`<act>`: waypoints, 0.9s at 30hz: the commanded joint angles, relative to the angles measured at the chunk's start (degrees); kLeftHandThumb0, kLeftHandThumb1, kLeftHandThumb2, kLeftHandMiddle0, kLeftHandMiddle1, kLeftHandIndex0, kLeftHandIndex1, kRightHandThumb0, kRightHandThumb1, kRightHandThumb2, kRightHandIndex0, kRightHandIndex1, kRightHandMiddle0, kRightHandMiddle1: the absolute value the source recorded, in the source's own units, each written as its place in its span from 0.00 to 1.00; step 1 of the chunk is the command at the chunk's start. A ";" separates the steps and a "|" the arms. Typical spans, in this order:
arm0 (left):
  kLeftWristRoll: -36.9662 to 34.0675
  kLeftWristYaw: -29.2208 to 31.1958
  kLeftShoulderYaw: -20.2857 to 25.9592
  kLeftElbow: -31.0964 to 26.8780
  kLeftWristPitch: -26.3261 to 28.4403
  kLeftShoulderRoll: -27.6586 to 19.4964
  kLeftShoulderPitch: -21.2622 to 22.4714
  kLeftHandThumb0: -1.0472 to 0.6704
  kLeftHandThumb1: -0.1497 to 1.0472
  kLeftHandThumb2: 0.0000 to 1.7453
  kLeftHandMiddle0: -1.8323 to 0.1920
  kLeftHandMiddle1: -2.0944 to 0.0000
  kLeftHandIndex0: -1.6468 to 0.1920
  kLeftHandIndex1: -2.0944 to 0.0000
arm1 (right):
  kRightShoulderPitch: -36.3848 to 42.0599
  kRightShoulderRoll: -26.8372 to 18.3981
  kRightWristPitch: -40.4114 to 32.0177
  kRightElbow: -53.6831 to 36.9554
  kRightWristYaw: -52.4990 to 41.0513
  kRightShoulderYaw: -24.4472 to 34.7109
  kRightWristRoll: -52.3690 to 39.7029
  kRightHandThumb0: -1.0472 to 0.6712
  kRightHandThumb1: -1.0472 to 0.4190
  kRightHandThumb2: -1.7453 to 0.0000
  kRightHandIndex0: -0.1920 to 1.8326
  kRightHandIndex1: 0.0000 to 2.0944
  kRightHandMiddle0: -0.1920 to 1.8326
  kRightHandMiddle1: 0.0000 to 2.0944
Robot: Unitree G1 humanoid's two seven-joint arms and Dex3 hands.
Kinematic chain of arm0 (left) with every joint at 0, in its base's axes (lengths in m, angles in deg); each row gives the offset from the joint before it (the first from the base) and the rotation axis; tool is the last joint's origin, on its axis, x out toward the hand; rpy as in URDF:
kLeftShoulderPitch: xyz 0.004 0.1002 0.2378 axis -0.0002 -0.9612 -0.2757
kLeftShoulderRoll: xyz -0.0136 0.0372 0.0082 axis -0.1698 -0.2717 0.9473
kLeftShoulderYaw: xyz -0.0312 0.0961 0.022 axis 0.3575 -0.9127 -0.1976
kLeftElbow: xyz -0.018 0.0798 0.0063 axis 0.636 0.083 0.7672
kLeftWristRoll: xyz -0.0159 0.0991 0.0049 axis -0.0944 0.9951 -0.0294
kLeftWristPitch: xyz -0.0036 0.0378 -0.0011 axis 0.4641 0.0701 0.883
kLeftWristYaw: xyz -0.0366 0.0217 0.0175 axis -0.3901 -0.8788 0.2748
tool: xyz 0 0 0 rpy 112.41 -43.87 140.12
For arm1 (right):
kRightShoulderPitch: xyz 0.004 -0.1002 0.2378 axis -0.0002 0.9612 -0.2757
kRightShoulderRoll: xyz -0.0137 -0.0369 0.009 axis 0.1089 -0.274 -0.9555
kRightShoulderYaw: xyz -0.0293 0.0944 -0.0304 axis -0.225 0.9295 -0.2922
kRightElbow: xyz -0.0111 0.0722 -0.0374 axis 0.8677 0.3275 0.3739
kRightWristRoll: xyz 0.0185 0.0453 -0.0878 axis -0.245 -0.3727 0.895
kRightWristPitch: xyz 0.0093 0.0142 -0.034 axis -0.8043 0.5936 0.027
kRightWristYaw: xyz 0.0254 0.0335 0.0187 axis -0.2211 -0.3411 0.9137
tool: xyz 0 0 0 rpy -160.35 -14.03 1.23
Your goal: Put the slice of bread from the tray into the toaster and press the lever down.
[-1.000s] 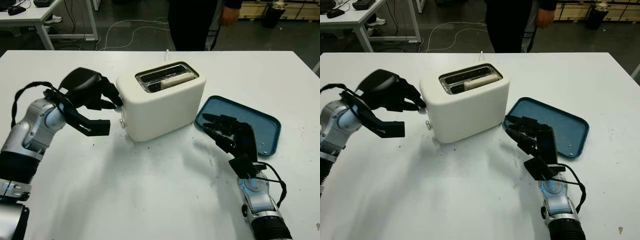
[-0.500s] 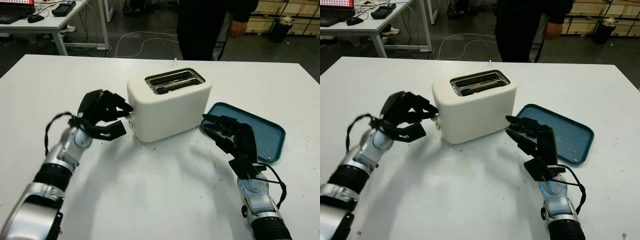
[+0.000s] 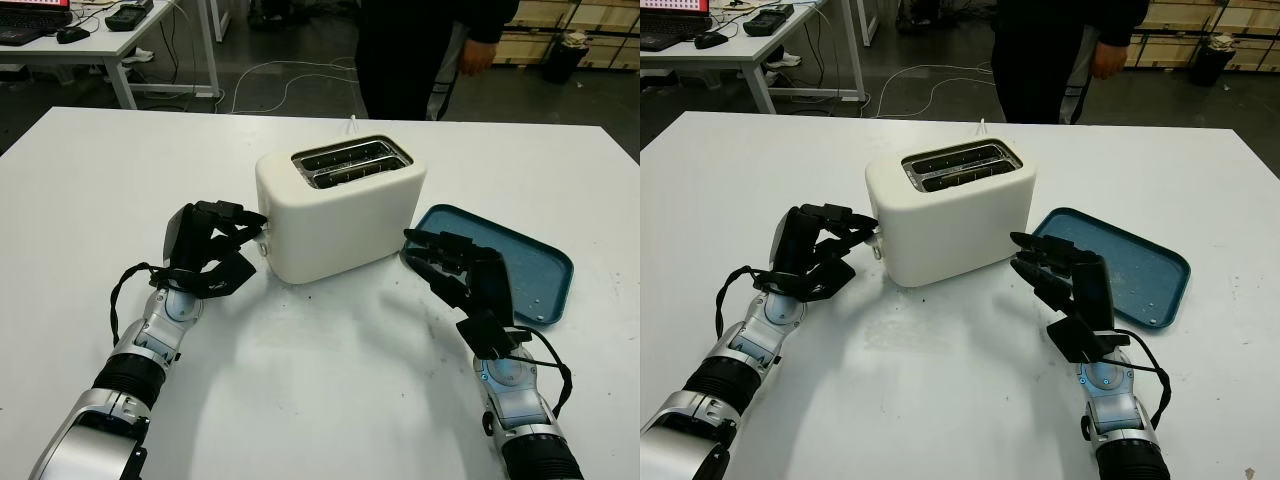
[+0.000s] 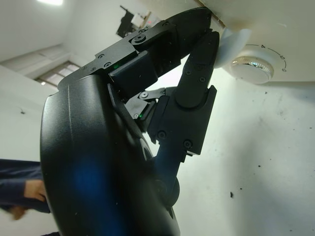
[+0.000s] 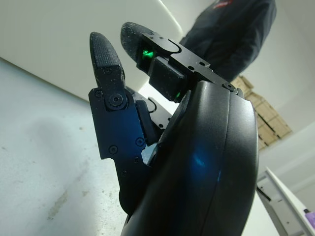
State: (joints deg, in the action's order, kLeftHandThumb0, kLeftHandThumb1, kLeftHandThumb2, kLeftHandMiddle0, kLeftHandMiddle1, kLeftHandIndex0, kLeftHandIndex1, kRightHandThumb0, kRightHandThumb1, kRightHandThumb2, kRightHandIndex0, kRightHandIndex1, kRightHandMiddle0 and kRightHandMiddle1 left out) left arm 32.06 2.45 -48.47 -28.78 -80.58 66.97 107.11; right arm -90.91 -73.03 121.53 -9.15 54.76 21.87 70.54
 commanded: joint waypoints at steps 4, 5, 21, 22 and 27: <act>4.70 8.37 -9.58 -1.52 6.57 8.36 -3.40 0.45 0.89 0.01 0.51 0.31 0.24 0.98 | -0.21 0.17 -0.06 0.32 0.25 0.00 0.29 0.34 0.12 1.00 0.62 0.10 0.62 0.00; 4.64 8.55 -9.63 -2.72 6.70 8.09 -3.46 0.45 0.88 0.01 0.51 0.28 0.24 0.98 | -0.22 0.15 0.07 0.39 0.29 -0.02 0.35 0.34 0.11 1.00 0.62 0.10 0.62 0.00; 13.68 10.62 -15.12 -17.81 17.76 2.54 -3.36 0.42 0.82 0.00 0.52 0.30 0.44 0.49 | 0.07 -0.58 0.13 0.01 -0.04 0.41 0.09 0.33 0.11 1.00 0.62 0.11 0.61 0.00; 15.15 11.05 -16.03 -17.54 18.18 2.11 -3.27 0.42 0.82 0.00 0.52 0.33 0.44 0.51 | 0.09 -0.69 0.26 0.05 -0.04 0.46 0.12 0.33 0.11 1.00 0.61 0.11 0.61 0.00; 18.45 9.31 -18.67 -10.98 19.98 4.45 -2.60 0.45 0.78 0.00 0.56 0.30 0.41 0.60 | 0.40 -1.40 0.69 0.10 -0.70 1.01 -0.63 0.33 0.11 1.00 0.61 0.12 0.61 0.00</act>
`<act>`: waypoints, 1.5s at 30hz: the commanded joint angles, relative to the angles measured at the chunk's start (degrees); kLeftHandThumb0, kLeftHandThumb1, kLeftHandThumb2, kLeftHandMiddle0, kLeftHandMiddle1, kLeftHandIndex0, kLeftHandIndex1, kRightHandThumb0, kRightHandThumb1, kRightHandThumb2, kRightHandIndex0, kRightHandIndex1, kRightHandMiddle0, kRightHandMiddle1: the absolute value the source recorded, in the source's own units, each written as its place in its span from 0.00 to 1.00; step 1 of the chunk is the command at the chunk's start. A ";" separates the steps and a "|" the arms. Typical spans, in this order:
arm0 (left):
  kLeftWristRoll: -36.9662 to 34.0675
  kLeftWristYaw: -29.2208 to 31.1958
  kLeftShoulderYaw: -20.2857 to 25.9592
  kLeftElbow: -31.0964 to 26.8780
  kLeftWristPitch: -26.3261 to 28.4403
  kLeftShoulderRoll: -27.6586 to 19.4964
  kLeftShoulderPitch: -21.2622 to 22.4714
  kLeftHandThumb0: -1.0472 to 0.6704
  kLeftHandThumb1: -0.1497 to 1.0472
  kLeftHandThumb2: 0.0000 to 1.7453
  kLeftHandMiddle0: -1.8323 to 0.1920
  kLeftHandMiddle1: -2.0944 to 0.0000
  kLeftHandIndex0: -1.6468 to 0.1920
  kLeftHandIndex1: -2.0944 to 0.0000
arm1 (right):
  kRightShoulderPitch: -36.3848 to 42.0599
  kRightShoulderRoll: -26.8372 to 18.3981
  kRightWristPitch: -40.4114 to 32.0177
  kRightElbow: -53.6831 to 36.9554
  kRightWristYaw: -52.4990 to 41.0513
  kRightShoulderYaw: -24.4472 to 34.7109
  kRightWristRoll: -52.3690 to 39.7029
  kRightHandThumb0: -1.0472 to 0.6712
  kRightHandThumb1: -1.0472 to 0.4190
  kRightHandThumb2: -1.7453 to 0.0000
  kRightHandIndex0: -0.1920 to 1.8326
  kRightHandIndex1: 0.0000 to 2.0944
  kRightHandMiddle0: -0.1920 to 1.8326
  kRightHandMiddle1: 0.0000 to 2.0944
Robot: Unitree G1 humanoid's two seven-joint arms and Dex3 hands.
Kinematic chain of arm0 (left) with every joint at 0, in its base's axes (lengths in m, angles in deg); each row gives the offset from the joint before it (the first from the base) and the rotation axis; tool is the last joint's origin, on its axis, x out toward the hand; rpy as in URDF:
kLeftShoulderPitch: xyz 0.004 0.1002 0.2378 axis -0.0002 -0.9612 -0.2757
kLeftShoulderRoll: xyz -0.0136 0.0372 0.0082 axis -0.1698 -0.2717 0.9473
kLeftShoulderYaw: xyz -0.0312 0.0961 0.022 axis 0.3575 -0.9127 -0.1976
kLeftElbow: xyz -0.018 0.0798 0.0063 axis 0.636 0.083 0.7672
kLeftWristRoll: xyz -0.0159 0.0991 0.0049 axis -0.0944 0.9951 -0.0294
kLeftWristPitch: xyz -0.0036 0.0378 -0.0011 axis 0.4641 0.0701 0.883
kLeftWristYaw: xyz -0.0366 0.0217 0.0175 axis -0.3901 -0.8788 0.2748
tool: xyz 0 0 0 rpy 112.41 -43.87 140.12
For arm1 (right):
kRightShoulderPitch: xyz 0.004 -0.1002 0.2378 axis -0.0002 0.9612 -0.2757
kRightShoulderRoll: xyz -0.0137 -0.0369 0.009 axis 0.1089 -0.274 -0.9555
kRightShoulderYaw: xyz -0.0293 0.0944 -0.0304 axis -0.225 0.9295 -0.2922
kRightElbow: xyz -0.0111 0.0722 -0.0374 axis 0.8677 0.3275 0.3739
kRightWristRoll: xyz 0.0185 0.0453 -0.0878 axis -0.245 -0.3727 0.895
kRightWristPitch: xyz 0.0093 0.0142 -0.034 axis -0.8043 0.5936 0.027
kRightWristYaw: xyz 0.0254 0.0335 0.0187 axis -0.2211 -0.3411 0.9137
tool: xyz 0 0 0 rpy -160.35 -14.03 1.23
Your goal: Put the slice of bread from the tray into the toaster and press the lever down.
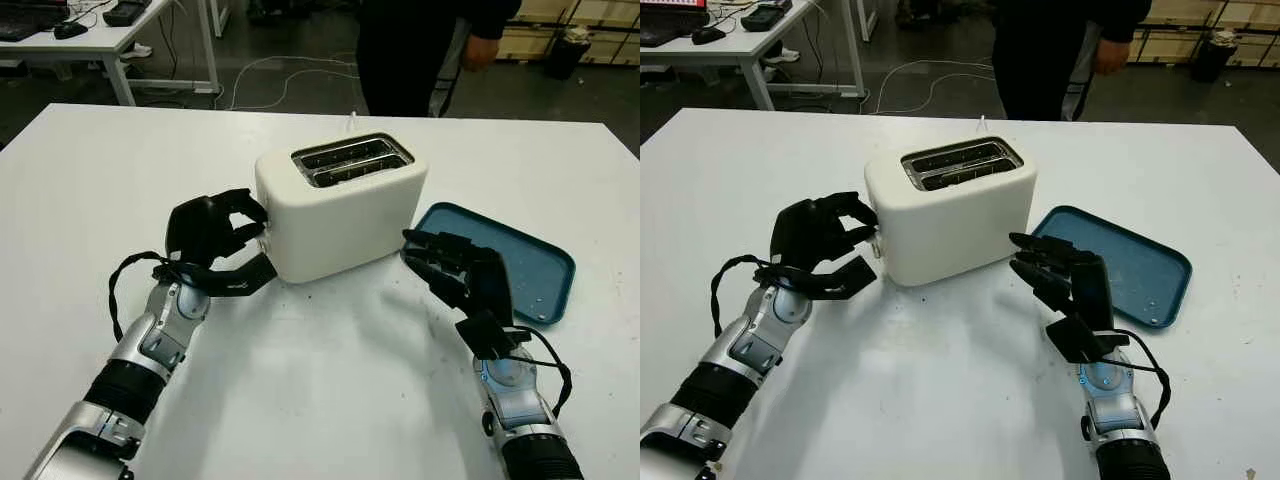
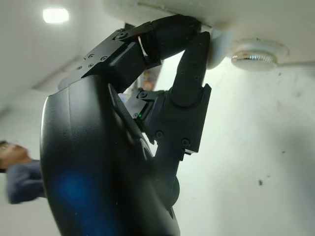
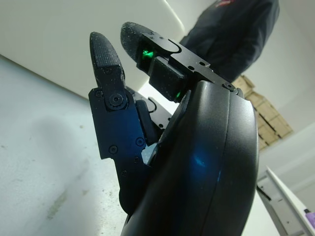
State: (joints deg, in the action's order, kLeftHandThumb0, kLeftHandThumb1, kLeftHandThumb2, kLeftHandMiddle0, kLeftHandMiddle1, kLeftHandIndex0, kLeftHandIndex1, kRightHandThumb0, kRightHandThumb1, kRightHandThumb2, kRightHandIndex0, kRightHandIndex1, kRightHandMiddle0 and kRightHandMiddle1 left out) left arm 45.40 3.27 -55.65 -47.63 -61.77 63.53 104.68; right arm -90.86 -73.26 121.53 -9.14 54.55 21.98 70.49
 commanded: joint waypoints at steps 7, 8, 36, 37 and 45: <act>5.67 1.00 -12.78 31.68 -0.29 18.76 1.69 0.50 0.80 0.00 0.54 0.40 0.33 0.81 | 0.83 -3.66 0.63 -0.34 -1.17 1.80 -0.57 0.32 0.10 1.00 0.61 0.13 0.61 0.00; 5.77 0.26 -12.79 32.91 -0.88 19.10 1.62 0.50 0.79 0.00 0.56 0.37 0.32 0.80 | 0.81 -4.01 0.47 -0.51 -1.29 1.91 -0.59 0.32 0.10 1.00 0.61 0.13 0.61 0.00; 5.34 4.54 -10.61 16.44 -4.94 8.45 9.40 0.48 0.76 0.00 0.56 0.26 0.35 0.71 | -0.55 -4.08 1.63 -0.09 -3.48 2.17 -1.28 0.31 0.11 1.00 0.59 0.19 0.62 0.00; 5.31 4.65 -10.87 15.67 -4.92 8.46 8.92 0.49 0.76 0.00 0.54 0.28 0.35 0.72 | -0.54 -4.12 1.52 -0.22 -3.51 2.20 -1.30 0.31 0.11 1.00 0.59 0.19 0.62 0.00; 4.73 6.55 -13.04 13.53 -3.78 8.55 6.74 0.48 0.76 0.01 0.53 0.33 0.31 0.75 | -0.72 -4.21 2.62 0.83 -3.72 2.21 -1.63 0.33 0.12 1.00 0.58 0.21 0.62 0.00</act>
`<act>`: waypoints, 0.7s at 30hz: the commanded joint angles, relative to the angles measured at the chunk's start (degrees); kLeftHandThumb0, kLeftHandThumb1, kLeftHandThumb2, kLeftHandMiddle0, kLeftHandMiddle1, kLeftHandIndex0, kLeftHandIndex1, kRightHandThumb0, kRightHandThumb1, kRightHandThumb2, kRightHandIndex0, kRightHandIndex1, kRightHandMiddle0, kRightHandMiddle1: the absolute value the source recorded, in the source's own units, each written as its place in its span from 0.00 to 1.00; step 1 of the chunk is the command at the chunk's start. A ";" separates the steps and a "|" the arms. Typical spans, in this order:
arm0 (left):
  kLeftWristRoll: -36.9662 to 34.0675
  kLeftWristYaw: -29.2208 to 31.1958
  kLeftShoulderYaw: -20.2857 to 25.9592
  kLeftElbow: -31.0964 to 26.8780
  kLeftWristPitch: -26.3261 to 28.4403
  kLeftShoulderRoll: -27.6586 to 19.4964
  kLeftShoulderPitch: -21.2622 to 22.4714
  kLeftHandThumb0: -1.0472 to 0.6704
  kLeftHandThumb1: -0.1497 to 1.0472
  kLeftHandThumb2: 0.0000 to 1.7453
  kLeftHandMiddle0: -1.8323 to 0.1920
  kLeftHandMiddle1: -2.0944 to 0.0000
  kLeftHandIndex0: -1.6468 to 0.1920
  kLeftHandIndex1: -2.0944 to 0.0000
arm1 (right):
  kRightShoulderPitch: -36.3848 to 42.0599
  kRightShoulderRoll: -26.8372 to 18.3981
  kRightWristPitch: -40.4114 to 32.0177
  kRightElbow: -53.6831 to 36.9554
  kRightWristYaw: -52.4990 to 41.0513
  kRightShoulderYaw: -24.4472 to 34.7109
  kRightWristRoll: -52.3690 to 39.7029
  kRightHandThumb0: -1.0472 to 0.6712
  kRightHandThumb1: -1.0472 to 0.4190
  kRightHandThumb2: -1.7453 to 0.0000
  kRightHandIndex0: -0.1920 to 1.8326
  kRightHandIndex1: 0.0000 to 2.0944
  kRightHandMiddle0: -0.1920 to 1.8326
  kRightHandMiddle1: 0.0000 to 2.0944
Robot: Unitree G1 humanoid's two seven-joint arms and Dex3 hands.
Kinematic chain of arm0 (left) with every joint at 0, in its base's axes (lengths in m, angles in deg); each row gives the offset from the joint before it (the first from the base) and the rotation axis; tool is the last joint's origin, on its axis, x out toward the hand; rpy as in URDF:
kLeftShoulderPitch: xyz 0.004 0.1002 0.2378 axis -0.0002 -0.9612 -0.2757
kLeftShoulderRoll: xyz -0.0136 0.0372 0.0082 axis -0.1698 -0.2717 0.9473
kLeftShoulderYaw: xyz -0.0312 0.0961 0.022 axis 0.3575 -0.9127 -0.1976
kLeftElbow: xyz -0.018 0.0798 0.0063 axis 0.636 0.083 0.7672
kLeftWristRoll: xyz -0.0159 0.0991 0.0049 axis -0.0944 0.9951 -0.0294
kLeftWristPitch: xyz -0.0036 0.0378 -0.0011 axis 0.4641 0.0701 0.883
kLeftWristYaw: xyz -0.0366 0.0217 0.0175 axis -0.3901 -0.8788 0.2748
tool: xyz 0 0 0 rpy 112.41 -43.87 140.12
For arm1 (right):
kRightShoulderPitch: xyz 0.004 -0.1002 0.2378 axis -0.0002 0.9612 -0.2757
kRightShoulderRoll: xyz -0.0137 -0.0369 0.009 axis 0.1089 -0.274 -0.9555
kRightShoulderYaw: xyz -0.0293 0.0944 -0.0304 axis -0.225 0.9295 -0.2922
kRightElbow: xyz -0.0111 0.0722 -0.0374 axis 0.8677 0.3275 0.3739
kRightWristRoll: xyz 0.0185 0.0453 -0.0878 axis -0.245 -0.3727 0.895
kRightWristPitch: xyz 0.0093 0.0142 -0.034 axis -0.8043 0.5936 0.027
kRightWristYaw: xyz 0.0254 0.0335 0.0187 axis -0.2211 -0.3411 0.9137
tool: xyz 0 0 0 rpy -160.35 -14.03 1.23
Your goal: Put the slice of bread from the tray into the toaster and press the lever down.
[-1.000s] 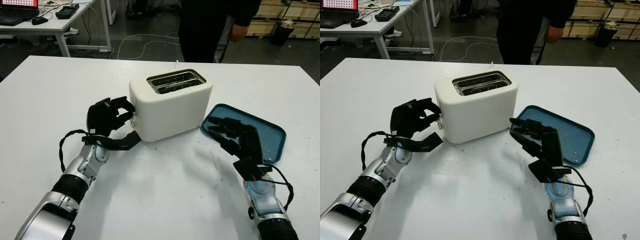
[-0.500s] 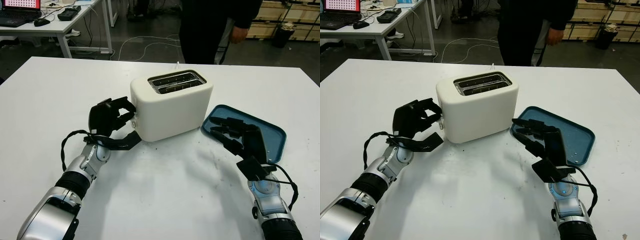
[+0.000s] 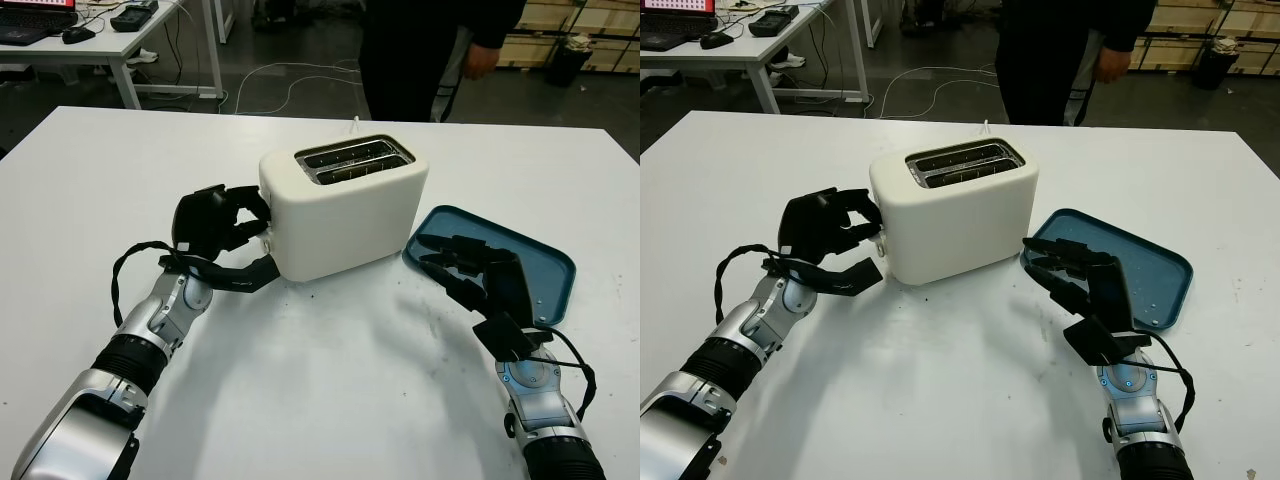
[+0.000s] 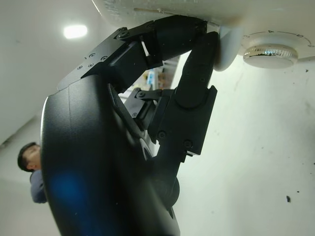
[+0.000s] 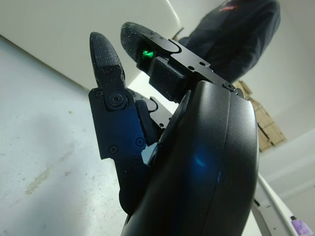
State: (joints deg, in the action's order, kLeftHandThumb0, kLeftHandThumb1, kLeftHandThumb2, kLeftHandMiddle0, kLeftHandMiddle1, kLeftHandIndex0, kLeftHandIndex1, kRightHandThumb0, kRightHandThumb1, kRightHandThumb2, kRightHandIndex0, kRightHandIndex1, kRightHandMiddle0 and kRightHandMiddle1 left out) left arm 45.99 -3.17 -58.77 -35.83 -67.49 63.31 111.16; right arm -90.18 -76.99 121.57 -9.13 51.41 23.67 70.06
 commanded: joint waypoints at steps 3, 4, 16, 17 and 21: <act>3.96 12.69 -10.24 1.79 1.94 8.88 -0.19 0.48 0.76 0.00 0.53 0.32 0.31 0.74 | -1.33 -0.48 2.38 0.84 -0.71 0.51 -1.32 0.33 0.12 1.00 0.57 0.22 0.62 0.00; 4.09 12.37 -10.44 2.04 1.67 8.93 -0.23 0.47 0.76 0.00 0.54 0.31 0.33 0.69 | -1.29 -0.50 2.42 0.83 -0.76 0.52 -1.34 0.33 0.12 1.00 0.57 0.22 0.62 0.00; 6.26 9.22 -14.19 13.24 -1.23 14.16 -1.45 0.49 0.75 0.00 0.52 0.34 0.37 0.66 | -0.70 -0.69 1.47 0.29 -0.71 0.72 -0.91 0.31 0.12 1.00 0.56 0.23 0.62 0.00; 6.29 9.09 -14.36 15.26 -1.57 14.99 -1.58 0.50 0.75 0.00 0.52 0.34 0.36 0.67 | -0.52 -0.78 0.87 -0.20 -0.75 0.71 -0.77 0.31 0.12 1.00 0.56 0.23 0.62 0.00; 6.20 10.33 -14.71 23.05 -2.48 17.49 -2.16 0.49 0.76 0.00 0.51 0.43 0.34 0.77 | -0.51 -1.11 1.26 -0.35 -1.10 0.66 -0.78 0.32 0.12 1.00 0.56 0.24 0.62 0.00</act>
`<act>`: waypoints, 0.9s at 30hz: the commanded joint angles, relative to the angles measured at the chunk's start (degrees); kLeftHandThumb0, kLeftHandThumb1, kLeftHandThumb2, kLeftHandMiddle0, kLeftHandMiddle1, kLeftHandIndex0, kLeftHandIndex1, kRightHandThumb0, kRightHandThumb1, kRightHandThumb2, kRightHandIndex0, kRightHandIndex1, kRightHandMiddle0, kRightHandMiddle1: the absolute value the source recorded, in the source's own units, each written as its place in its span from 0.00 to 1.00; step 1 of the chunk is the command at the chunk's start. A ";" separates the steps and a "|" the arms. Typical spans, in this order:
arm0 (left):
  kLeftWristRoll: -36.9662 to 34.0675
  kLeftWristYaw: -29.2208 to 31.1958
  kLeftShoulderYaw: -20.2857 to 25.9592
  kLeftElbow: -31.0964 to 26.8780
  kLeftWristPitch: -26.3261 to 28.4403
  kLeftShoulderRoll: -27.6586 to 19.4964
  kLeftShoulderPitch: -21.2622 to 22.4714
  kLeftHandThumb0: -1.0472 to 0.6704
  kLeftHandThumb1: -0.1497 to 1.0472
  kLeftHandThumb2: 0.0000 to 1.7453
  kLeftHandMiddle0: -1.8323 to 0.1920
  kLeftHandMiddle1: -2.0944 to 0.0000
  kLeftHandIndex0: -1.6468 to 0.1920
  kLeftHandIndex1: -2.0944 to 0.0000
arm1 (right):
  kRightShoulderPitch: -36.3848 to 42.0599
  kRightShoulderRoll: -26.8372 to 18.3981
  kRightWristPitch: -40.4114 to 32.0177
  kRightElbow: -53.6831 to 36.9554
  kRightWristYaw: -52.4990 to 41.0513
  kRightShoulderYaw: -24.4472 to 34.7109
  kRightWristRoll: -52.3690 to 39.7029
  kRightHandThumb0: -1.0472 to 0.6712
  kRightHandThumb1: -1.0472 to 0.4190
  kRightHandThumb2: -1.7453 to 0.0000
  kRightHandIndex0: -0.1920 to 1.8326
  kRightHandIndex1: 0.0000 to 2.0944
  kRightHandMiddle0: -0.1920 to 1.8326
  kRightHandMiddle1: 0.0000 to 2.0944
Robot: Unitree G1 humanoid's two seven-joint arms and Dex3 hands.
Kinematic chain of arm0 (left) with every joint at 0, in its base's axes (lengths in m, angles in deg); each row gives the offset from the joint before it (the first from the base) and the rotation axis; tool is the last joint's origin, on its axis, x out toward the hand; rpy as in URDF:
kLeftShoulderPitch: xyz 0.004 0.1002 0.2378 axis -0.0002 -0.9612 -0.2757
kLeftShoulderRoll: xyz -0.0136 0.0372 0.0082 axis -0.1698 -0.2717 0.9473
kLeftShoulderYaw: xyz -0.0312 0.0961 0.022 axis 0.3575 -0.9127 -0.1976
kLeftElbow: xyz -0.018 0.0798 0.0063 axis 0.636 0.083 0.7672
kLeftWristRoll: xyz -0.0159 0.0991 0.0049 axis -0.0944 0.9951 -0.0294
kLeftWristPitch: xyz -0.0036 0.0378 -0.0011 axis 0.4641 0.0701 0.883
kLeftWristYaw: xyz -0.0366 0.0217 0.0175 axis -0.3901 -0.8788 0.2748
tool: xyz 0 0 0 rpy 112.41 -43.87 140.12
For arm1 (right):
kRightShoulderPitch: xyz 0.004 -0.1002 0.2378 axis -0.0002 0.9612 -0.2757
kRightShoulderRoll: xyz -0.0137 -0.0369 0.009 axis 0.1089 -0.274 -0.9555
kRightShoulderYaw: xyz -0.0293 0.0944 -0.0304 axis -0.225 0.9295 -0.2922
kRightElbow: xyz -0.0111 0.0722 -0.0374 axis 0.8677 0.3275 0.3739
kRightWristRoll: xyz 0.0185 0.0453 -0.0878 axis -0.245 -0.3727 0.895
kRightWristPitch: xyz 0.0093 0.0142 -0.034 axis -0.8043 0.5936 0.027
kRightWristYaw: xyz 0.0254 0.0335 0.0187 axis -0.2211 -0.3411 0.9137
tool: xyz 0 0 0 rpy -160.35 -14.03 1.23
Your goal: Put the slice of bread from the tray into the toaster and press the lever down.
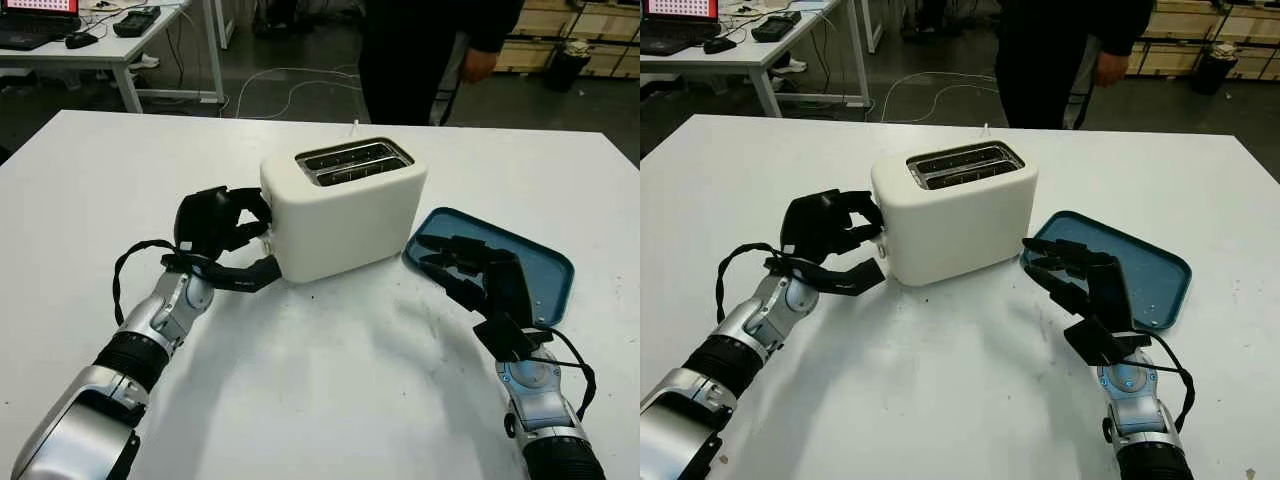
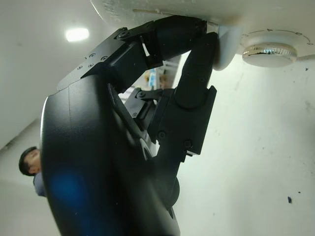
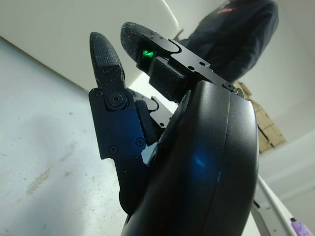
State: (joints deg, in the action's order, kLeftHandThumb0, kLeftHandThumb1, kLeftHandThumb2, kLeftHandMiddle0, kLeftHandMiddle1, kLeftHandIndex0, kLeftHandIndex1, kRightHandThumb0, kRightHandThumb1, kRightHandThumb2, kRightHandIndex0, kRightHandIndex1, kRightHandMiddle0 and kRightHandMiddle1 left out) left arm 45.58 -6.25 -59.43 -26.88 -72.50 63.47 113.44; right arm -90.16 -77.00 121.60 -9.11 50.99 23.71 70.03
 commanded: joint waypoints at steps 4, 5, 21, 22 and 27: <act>6.47 13.09 -13.85 17.00 0.72 17.28 -4.00 0.49 0.75 0.00 0.53 0.37 0.31 0.77 | -0.56 -1.14 1.35 -0.18 -0.75 0.40 -0.50 0.31 0.12 1.00 0.56 0.24 0.62 0.00; 6.52 13.29 -13.89 17.35 0.57 17.28 -3.79 0.48 0.75 0.00 0.53 0.36 0.30 0.76 | -0.50 -1.09 1.29 -0.21 -0.76 0.33 -0.45 0.31 0.12 1.00 0.56 0.24 0.62 0.00; 3.71 14.95 -12.26 13.75 -3.60 13.60 -2.82 0.48 0.76 0.00 0.50 0.45 0.32 0.73 | -0.55 -0.72 1.57 0.28 -0.72 0.14 -0.48 0.32 0.12 1.00 0.55 0.25 0.62 0.00; 2.63 14.78 -11.39 11.48 -4.11 12.58 -3.19 0.47 0.76 0.00 0.50 0.47 0.32 0.74 | -0.53 -0.68 1.55 0.22 -0.84 0.15 -0.66 0.32 0.12 1.00 0.55 0.25 0.62 0.00; -1.98 11.61 -6.76 -5.39 -3.94 5.67 -6.00 0.41 0.80 0.00 0.51 0.32 0.33 0.72 | -0.61 -0.49 1.46 0.19 -0.66 0.13 -0.58 0.32 0.12 1.00 0.55 0.25 0.62 0.00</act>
State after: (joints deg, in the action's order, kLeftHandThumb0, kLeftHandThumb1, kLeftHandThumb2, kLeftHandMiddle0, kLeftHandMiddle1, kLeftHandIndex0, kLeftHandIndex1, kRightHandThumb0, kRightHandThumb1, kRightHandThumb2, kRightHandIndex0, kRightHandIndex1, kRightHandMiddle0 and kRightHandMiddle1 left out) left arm 40.87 -7.00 -59.34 -28.32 -78.91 62.51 111.94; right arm -90.17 -77.00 121.62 -9.11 50.84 23.68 70.04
